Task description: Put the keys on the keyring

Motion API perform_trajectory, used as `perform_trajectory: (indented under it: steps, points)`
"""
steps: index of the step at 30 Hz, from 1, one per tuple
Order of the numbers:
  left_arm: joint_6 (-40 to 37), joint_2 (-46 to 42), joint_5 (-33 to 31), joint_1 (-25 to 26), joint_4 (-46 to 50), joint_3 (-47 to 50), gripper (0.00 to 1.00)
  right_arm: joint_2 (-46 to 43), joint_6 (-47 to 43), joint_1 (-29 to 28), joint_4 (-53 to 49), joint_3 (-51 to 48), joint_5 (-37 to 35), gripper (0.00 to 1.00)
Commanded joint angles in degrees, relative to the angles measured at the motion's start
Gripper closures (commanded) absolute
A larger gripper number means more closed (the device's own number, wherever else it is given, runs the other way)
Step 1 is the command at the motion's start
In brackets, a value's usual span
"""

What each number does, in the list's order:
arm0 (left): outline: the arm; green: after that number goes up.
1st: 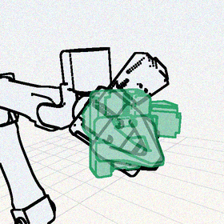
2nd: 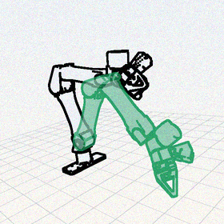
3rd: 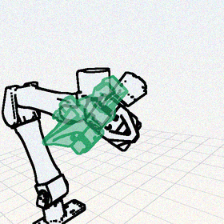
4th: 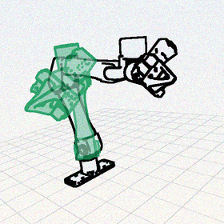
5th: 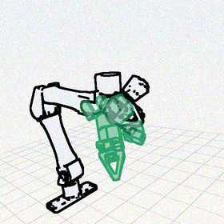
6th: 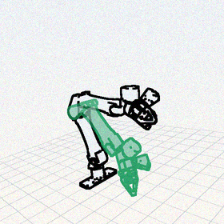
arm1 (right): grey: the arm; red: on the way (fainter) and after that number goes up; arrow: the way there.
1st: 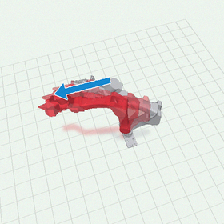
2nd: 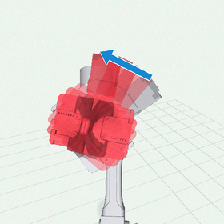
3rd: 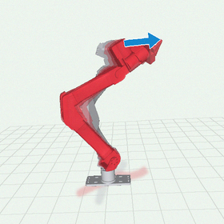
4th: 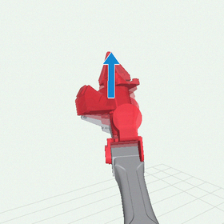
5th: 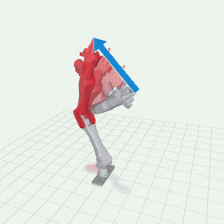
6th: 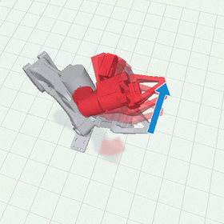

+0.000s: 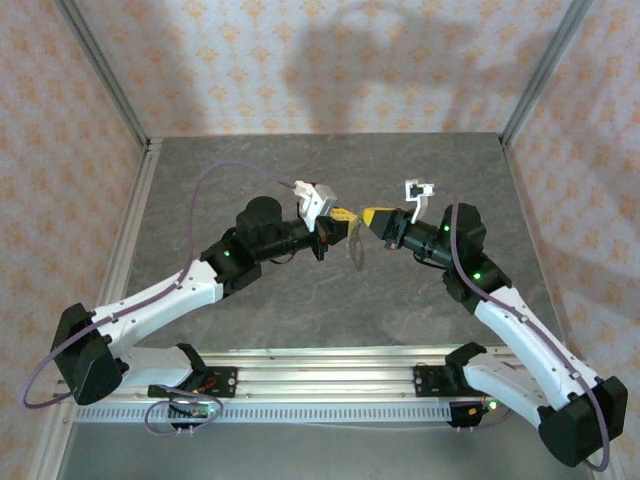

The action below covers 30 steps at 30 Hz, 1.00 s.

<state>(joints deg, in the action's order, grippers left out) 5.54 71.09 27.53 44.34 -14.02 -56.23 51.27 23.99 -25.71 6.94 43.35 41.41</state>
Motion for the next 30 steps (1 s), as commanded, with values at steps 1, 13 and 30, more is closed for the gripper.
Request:
perform_trajectory:
  steps: [1, 13, 30]
  points:
    - [0.0, -0.5, 1.3, 0.7, -3.9, -1.9, 1.00, 0.5, 0.4, -0.4, 2.6, 2.2, -0.4, 1.00]
    - [0.2, -0.6, 0.3, 0.7, -4.9, -1.9, 1.00, 0.5, 1.1, -0.4, 2.0, -0.3, 0.4, 1.00]
    - [-2.1, -1.1, -1.4, 0.6, -2.9, -5.2, 1.00, -7.1, 2.4, 2.0, -3.4, -2.7, -4.9, 1.00]
